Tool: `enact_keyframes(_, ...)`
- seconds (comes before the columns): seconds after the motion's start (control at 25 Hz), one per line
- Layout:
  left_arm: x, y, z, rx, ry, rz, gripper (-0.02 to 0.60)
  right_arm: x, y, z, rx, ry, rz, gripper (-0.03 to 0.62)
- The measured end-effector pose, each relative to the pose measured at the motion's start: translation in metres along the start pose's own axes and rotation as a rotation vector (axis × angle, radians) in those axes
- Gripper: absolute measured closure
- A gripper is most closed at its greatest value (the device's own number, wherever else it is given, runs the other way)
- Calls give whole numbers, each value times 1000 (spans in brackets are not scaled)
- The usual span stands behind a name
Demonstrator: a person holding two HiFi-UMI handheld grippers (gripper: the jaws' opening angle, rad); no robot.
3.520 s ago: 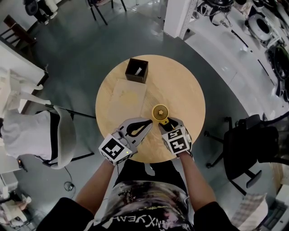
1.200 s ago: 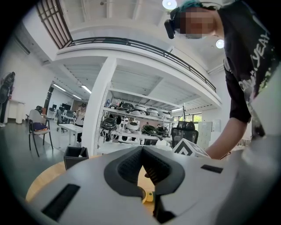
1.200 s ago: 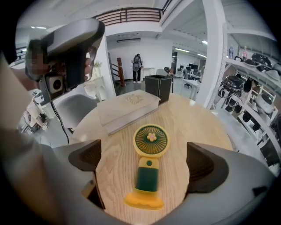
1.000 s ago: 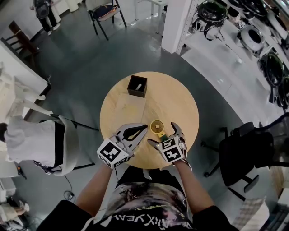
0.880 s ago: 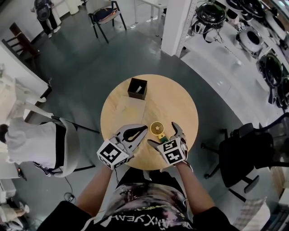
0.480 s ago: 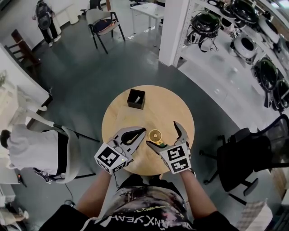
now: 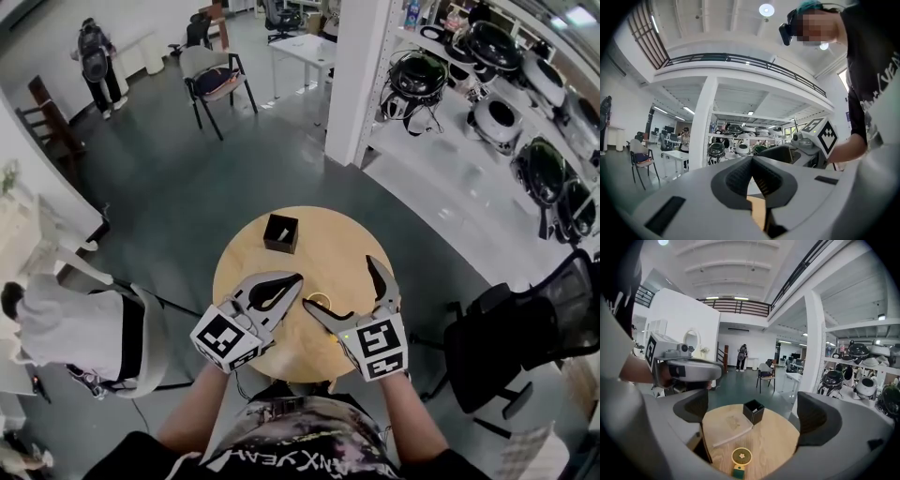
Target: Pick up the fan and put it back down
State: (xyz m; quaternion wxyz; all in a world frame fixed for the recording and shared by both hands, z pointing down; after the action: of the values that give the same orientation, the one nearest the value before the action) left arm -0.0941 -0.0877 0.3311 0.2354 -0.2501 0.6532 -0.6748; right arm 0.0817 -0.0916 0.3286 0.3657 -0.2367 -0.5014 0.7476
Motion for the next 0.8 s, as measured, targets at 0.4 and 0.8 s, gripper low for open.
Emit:
enact_keyframes(0.4,4,25,11,-25,-3,13,569,-10,35,-21,-91,-11,-27,10)
enact_keyframes(0.8,7,35,21,-32,-16,40,569,-20,40,-26,-135,5,-74,128)
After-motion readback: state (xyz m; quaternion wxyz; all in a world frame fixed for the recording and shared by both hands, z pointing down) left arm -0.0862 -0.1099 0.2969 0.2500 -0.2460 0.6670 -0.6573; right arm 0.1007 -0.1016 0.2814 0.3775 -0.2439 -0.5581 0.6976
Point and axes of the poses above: the fingertips, and each gripper's own axes: z forward along the fingers, x to its left, y out of its top, the point moved 9 cm from there along -z, backward along the fingers, and after that the axes turned 13 degrees about y, right-handed, at the moved point
